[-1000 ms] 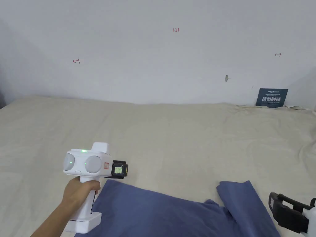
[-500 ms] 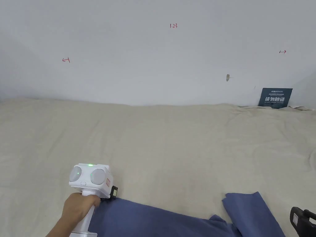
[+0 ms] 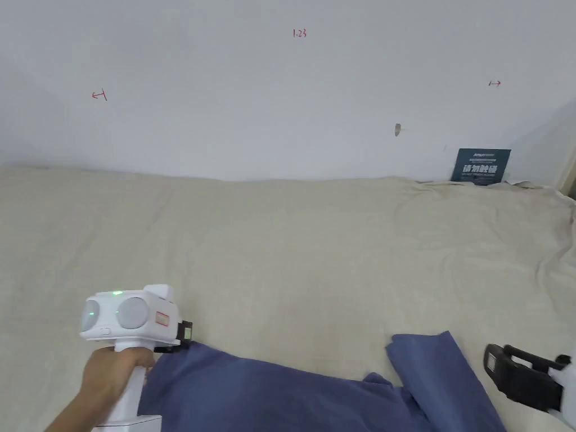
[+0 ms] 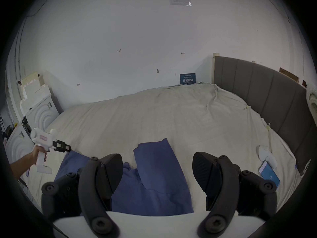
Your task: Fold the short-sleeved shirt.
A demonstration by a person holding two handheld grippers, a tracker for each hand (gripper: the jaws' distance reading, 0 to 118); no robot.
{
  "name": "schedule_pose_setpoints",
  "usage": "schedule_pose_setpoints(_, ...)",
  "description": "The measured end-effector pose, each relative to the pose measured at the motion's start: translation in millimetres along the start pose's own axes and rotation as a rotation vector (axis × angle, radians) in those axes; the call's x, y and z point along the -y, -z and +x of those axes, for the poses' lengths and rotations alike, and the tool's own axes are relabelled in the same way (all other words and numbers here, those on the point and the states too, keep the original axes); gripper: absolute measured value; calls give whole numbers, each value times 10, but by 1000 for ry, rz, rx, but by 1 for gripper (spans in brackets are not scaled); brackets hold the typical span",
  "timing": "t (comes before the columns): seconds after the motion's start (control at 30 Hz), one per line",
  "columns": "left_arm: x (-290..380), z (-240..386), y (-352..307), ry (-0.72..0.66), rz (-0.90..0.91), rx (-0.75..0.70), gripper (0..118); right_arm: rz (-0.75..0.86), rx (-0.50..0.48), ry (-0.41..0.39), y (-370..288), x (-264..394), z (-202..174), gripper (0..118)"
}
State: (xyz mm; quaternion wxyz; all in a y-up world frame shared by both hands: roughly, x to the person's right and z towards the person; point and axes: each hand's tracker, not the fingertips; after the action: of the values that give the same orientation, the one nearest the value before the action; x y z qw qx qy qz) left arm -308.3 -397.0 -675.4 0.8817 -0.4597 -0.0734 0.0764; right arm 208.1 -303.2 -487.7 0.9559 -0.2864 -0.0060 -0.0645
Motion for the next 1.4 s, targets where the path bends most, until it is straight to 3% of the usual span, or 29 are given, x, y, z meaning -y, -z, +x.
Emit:
schedule_pose_setpoints(0.27, 223, 0, -798, 33, 116, 64, 0, -182, 39, -63, 1059, -140, 150, 87)
schedule_pose_setpoints(0.43, 341, 30, -1080, 46, 138, 74, 0, -303, 52, 8, 1681, -15, 337, 86)
schedule_pose_setpoints(0.5, 380, 26, -1141, 47, 143, 76, 0, -349, 90, -9, 1820, 89, 351, 84)
schedule_pose_setpoints(0.57, 409, 31, -1175, 47, 143, 77, 0, -396, 120, -48, 1940, 205, 354, 67)
schedule_pose_setpoints(0.63, 441, 36, -1191, 49, 140, 78, 0, -455, 115, -23, 1952, 313, 312, 47)
schedule_pose_setpoints(0.67, 457, 37, -1198, 49, 141, 77, 0, -480, 104, -1, 1973, 375, 309, 40)
schedule_pose_setpoints(0.73, 477, 35, -1192, 43, 135, 78, 0, -414, 115, -37, 1917, 432, 259, 30)
schedule_pose_setpoints(0.77, 493, 39, -1197, 42, 134, 78, 0, -427, 124, -41, 1932, 421, 294, 7)
schedule_pose_setpoints(0.8, 505, 43, -1198, 43, 133, 78, 0, -434, 145, -58, 1923, 402, 276, 2)
schedule_pose_setpoints(0.93, 555, 33, -1185, 32, 131, 76, 0, -408, 118, -118, 1809, 343, 299, 1)
schedule_pose_setpoints(1.07, 604, 10, -1209, 26, 137, 64, 0, -337, 73, -80, 1442, 170, 280, 1)
schedule_pose_setpoints(1.17, 643, -12, -1284, 10, 146, 60, 0, -288, 57, -127, 1098, 41, 211, 1)
schedule_pose_setpoints(1.4, 730, 4, -1653, -13, 194, 57, 0, -156, -16, -79, 303, -233, 219, 1)
